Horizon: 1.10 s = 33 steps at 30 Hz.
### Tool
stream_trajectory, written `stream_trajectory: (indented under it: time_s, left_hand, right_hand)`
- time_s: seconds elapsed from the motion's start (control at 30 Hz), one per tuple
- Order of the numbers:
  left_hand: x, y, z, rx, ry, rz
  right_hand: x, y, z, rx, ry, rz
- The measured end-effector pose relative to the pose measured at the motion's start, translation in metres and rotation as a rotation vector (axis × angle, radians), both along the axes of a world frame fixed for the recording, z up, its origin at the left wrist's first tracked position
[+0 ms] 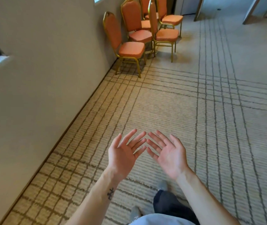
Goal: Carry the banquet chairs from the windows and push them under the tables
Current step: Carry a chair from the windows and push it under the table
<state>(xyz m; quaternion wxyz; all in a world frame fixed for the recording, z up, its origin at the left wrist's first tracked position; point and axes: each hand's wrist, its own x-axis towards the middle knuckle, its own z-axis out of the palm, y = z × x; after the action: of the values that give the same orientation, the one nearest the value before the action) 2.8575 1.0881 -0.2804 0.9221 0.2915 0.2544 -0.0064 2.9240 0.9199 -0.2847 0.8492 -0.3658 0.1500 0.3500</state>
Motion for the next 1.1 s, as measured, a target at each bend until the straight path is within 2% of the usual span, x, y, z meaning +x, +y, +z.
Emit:
stream_trajectory:
  time_s: [0.3,0.5,0.7,1.1]
  left_hand:
    - [0.203,0.056,-0.021,0.059,0.050,0.026]
    - [0.340,0.099,-0.010,0.054,0.040,0.108]
    - [0.438,0.138,-0.007,0.013,0.042,0.158]
    - [0.644,0.322,-0.044,-0.062,0.081,0.186]
  right_hand:
    - [0.218,0.057,-0.033,0.006,-0.025,0.128]
    - [0.366,0.104,-0.017,0.044,-0.024,0.210]
    - [0.471,0.149,-0.013,0.034,-0.010,0.240]
    - [0.682,0.330,-0.037,0.009,0.072,0.207]
